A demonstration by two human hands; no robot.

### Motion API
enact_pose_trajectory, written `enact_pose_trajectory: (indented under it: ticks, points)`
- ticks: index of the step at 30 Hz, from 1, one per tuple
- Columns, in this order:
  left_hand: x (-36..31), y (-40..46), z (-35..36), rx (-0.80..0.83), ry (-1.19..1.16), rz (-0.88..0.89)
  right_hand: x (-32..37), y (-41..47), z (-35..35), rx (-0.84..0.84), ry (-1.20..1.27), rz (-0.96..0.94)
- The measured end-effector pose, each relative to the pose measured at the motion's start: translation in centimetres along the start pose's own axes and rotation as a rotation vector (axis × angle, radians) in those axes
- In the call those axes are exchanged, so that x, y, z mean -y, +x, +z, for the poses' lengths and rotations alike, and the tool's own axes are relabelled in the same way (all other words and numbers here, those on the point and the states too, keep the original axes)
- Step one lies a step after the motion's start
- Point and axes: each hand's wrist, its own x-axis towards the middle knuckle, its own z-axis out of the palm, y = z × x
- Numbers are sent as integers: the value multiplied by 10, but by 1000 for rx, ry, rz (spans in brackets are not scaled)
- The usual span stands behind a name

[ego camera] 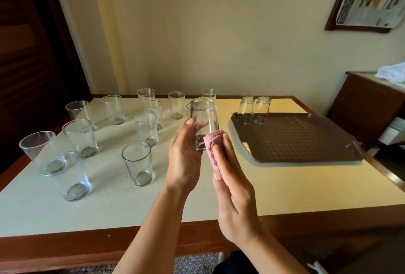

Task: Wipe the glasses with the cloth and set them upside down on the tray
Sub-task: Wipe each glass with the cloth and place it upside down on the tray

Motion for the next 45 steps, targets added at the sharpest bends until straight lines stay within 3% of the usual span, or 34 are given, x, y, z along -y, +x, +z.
enact_pose_trajectory:
  ticks: [6, 10, 16, 20, 23, 27, 32, 39, 45]
  points:
    - [5, -14, 4, 286, 101, -82, 0, 56, -20, -133, 3, -1]
    - [1, -10, 8, 160, 167, 28, 0, 15, -11, -57, 94, 40]
    - [9, -16, 5, 289, 101, -50, -3, 48, -29, -122, 16, 10]
    - [5, -16, 4, 184, 152, 43, 3, 24, -21, -60, 77, 14]
    - [7, -21, 0, 190, 136, -13, 11, 6, -13, -56, 71, 1]
    - [13, -26, -2, 296, 105, -117, 5, 47, -27, -123, -35, 7]
    - [5, -22, 4, 82, 63, 5, 7, 11, -11, -24, 2, -19]
    - [10, -35, 1, 246, 54, -210, 6, 42, -27, -108, -65, 42]
    - [-1, -31, 3, 116, -5, -107, 9, -4, -8, 45, -10, 4]
